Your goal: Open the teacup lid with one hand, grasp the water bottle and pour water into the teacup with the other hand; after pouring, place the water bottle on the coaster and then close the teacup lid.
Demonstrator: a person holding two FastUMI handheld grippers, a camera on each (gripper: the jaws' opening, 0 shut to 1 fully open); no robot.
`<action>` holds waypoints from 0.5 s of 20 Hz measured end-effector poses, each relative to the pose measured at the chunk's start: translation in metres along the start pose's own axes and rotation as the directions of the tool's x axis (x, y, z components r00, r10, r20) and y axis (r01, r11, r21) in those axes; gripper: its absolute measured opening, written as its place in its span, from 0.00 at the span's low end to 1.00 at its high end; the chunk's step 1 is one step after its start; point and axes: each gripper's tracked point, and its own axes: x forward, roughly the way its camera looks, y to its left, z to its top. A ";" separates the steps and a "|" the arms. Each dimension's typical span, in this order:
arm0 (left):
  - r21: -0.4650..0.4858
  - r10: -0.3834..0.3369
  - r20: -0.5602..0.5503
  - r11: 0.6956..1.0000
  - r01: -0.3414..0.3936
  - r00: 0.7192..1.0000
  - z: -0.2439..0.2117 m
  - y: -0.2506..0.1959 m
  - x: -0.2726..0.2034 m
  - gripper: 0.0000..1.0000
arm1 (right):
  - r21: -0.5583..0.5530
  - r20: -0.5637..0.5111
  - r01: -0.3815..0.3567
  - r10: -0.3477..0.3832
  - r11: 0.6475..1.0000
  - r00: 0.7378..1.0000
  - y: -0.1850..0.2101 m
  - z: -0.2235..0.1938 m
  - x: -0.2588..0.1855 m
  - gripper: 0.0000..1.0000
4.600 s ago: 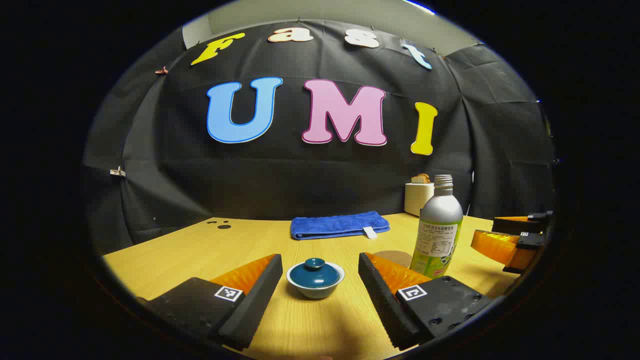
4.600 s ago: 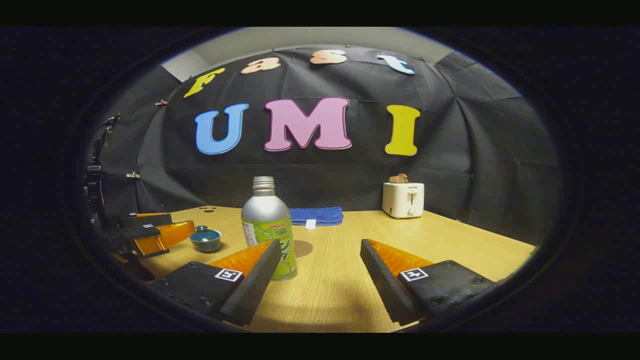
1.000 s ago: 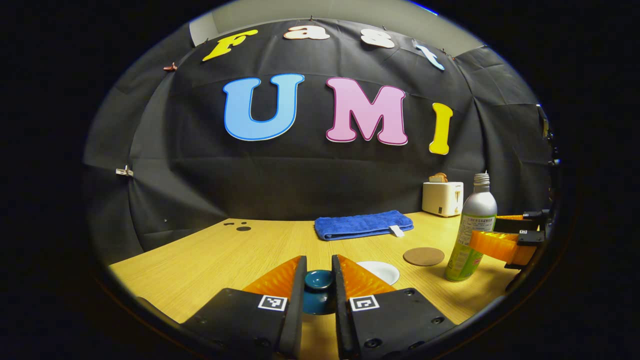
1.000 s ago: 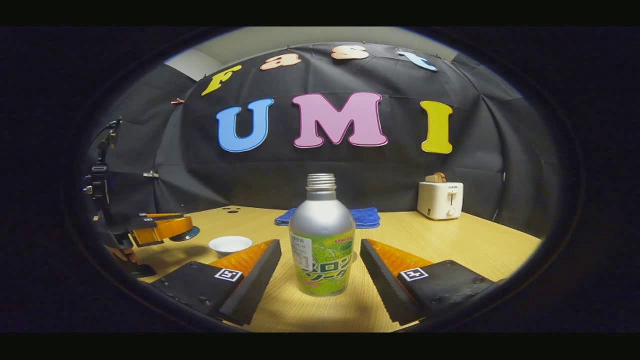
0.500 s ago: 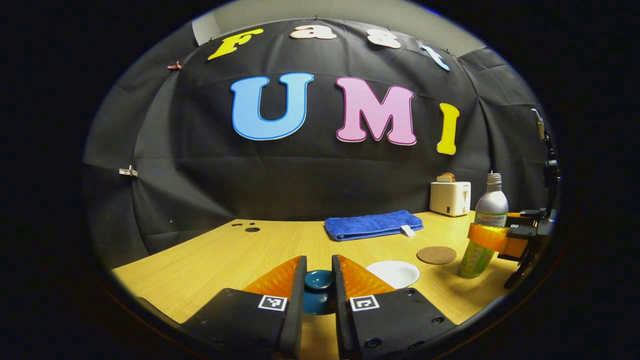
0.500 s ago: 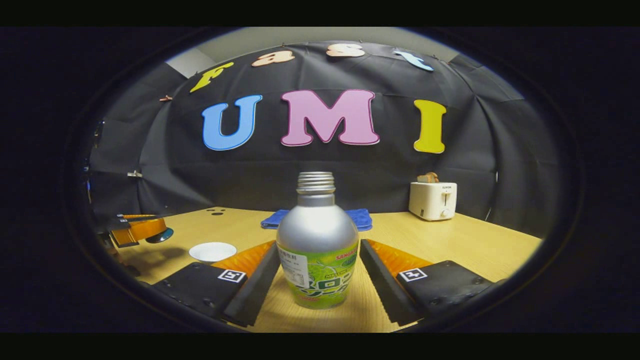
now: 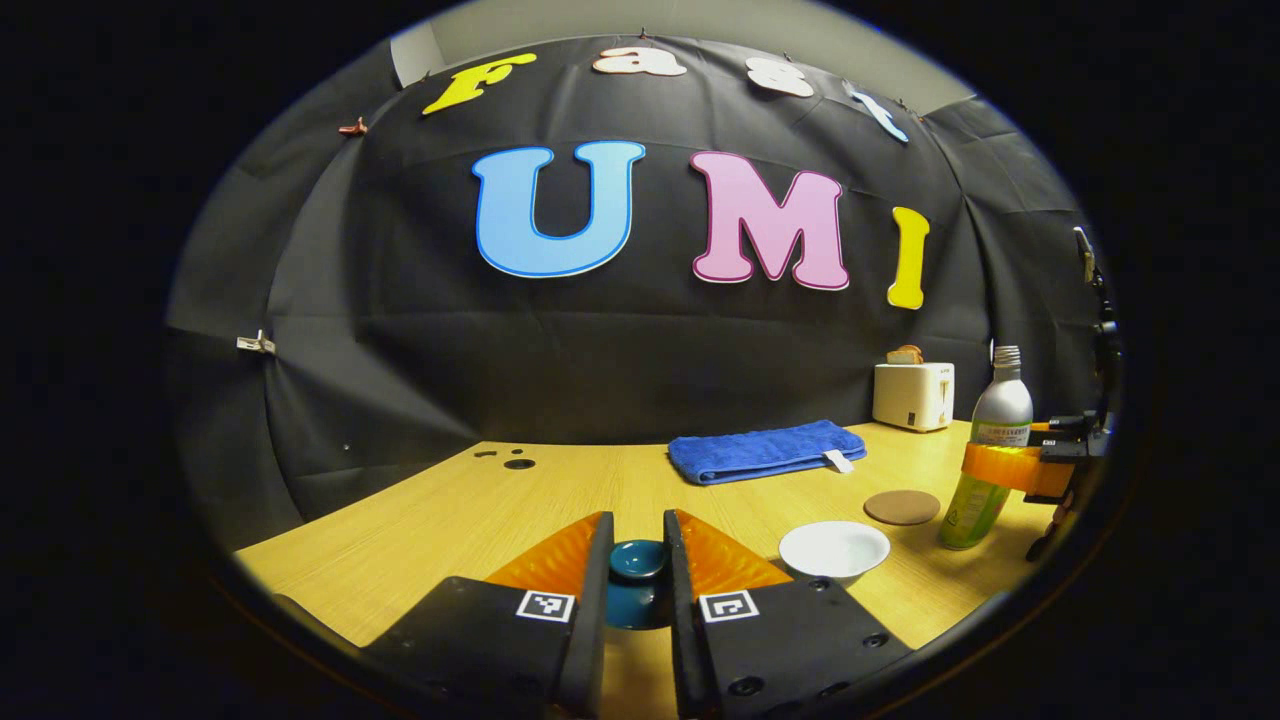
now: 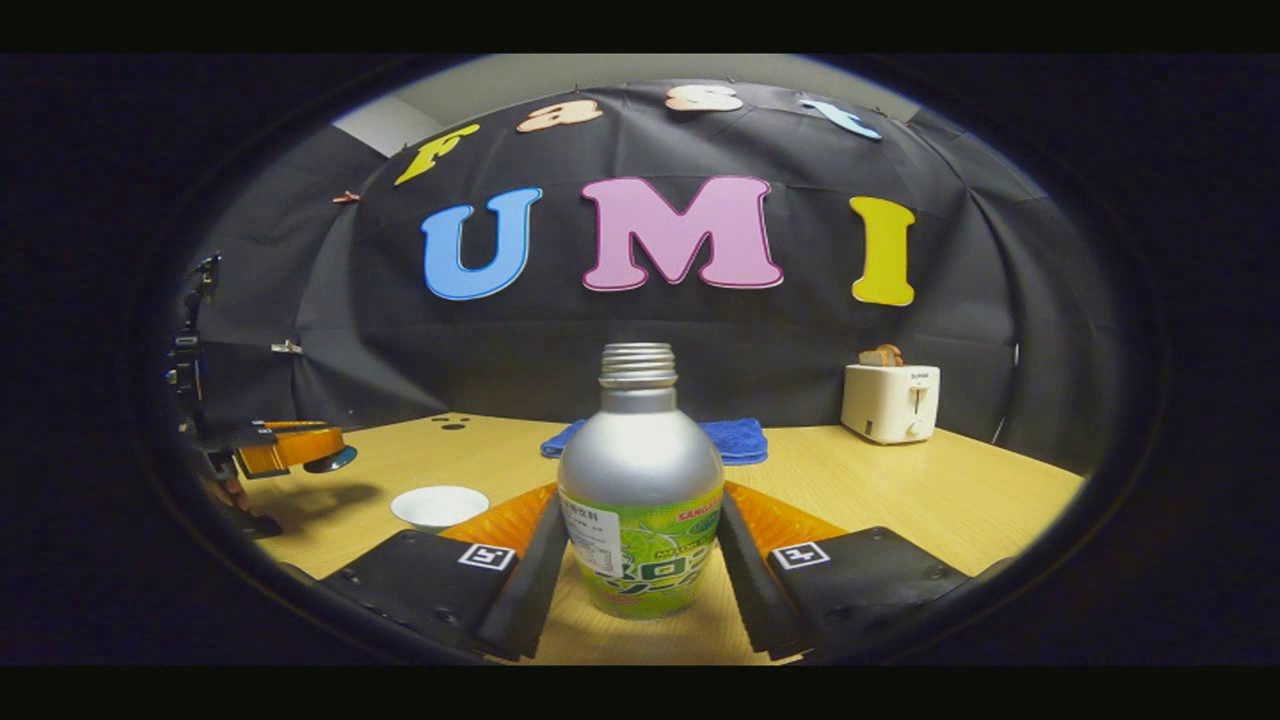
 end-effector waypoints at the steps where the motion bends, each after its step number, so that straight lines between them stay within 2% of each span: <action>1: 0.000 0.011 0.000 1.000 -0.011 1.000 0.000 0.005 0.001 0.31 | -0.042 -0.002 0.028 -0.028 0.999 1.000 -0.006 0.003 0.003 0.76; 4: 0.000 0.054 -0.002 0.999 -0.054 0.999 0.000 0.022 -0.001 0.31 | -0.175 -0.004 0.027 -0.028 0.984 1.000 -0.008 0.011 0.011 0.76; 6: 0.000 0.056 -0.001 0.998 -0.056 0.998 0.000 0.026 -0.002 0.31 | -0.290 0.015 0.022 -0.019 0.957 1.000 -0.011 0.027 0.017 0.76; 8: 0.000 0.066 -0.001 0.998 -0.066 0.998 0.000 0.030 -0.001 0.31 | -0.428 0.017 -0.006 0.015 0.904 1.000 -0.004 0.038 0.023 0.76; 9: 0.000 0.070 -0.001 0.998 -0.070 0.998 0.000 0.032 -0.001 0.31 | -0.505 0.021 -0.015 0.030 0.863 0.999 -0.001 0.042 0.026 0.76; 10: 0.001 0.071 -0.001 0.998 -0.071 0.998 0.001 0.032 -0.002 0.31 | -0.589 0.026 -0.022 0.046 0.808 0.999 0.002 0.045 0.032 0.76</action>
